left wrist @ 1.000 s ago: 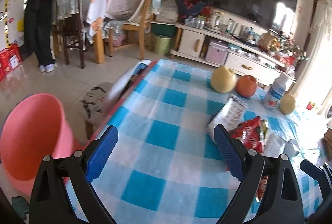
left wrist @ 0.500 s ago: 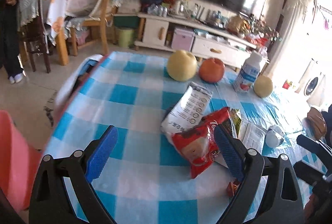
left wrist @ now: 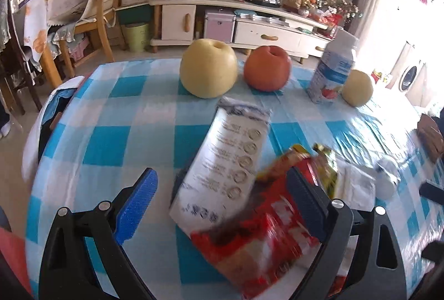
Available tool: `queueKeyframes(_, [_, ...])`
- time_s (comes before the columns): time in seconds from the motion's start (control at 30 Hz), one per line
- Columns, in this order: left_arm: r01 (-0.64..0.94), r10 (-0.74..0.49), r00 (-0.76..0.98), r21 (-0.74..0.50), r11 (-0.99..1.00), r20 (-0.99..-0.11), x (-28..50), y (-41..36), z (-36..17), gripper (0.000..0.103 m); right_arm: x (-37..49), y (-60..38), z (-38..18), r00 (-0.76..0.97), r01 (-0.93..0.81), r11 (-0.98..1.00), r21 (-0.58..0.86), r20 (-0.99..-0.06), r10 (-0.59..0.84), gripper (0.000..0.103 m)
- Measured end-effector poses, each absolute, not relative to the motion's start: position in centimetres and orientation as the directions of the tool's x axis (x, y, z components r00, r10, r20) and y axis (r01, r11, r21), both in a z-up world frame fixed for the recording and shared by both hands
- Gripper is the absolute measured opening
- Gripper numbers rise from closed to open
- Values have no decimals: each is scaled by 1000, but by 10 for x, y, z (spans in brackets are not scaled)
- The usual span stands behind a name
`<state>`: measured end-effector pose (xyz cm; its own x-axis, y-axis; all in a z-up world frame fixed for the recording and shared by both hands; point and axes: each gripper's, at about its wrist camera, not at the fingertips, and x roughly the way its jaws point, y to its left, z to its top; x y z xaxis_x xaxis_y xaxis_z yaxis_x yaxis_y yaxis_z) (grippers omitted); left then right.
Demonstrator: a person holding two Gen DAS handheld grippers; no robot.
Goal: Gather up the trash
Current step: 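Move the left tool to the white printed packet while the right tool approaches the yellow snack bag, then close the left tool on the white printed packet while the right tool grasps the yellow snack bag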
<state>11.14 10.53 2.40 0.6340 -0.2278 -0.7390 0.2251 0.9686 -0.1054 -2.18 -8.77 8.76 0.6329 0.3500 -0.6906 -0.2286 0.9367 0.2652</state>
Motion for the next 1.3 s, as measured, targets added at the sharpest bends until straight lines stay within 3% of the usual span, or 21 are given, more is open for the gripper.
queueKeyframes(0.2, [238, -264, 590, -148, 960, -763, 129, 102, 7, 92, -20, -85, 85, 623, -240, 933, 267, -695, 359, 96])
queueKeyframes(0.33, [226, -257, 582, -150, 963, -772, 134, 99, 2, 75, -18, -86, 82, 614, -237, 933, 270, -703, 359, 96])
queueKeyframes(0.57, [207, -229, 587, -130, 970, -777, 128, 96, 1, 68, -17, -87, 80, 610, -239, 933, 270, -706, 361, 96])
queueKeyframes(1.3, [224, -277, 499, -186, 957, -821, 29, 81, 5, 65, 4, -82, 71, 618, -271, 932, 240, -699, 360, 96])
